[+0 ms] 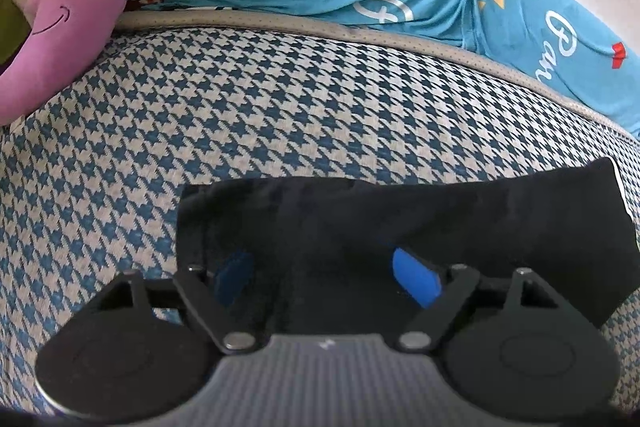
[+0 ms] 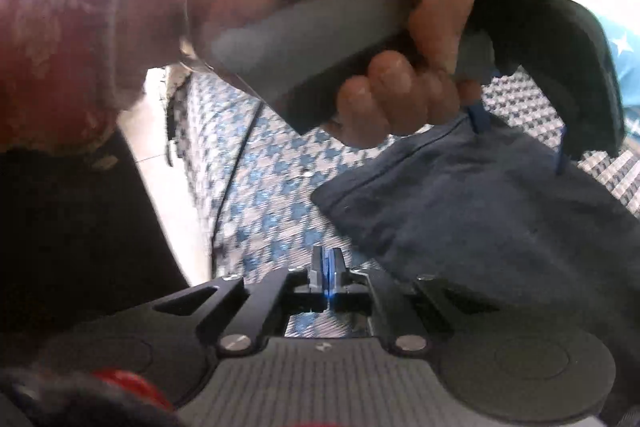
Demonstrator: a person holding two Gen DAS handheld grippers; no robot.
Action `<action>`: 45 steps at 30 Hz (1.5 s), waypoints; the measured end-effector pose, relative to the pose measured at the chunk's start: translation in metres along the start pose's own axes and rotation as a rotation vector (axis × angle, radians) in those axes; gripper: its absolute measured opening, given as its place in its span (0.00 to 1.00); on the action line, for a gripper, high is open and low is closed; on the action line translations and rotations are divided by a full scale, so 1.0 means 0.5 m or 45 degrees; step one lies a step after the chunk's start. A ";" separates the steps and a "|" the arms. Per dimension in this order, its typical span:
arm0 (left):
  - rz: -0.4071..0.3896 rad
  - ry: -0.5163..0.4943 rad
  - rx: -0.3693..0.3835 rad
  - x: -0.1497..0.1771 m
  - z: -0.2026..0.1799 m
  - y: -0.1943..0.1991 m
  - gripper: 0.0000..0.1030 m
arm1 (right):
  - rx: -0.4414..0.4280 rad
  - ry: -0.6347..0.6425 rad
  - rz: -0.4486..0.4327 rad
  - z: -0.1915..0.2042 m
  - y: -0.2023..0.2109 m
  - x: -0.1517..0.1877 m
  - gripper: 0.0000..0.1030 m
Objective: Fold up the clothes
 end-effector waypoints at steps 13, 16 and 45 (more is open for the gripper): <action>0.013 -0.035 0.023 0.013 -0.033 -0.005 0.82 | 0.271 -0.119 0.046 -0.120 0.128 0.092 0.25; 0.028 -0.058 0.038 0.022 -0.052 -0.010 0.82 | 0.299 -0.089 0.062 -0.130 0.139 0.112 0.33; 0.096 -0.076 0.021 0.056 -0.089 -0.054 0.84 | 0.226 0.000 0.123 -0.137 0.109 0.154 0.04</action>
Point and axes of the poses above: each gripper's, at about its wrist camera, not at the fingertips, and y roughly against the way its jaws point, z to its left, x to its underside, the point moved 8 cm from there along -y, roughly the way its jaws point, and after that the axes turned 13 degrees about y, right-handed, at the moved point
